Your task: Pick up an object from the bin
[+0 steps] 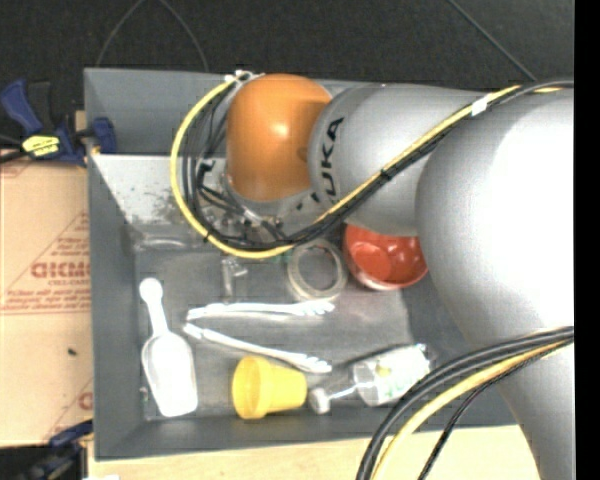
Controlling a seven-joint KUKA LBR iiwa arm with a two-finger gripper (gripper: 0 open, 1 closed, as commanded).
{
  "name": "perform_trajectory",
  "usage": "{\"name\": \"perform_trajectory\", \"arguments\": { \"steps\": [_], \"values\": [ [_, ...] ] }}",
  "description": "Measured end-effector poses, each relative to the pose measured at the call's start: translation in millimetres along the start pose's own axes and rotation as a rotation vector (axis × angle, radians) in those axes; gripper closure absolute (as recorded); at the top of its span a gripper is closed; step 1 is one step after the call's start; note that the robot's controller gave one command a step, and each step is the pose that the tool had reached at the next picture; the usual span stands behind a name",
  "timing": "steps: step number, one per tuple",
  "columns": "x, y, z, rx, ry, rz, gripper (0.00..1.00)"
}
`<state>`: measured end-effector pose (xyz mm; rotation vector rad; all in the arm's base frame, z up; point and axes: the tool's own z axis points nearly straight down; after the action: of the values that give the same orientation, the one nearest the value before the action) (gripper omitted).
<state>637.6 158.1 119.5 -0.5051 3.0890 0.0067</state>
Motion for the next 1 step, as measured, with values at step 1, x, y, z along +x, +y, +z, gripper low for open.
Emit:
{"name": "perform_trajectory", "arguments": {
  "steps": [1],
  "values": [
    [5.2, 0.7, 6.1, 0.003, -0.002, -0.074, 0.00]
  ]
}}
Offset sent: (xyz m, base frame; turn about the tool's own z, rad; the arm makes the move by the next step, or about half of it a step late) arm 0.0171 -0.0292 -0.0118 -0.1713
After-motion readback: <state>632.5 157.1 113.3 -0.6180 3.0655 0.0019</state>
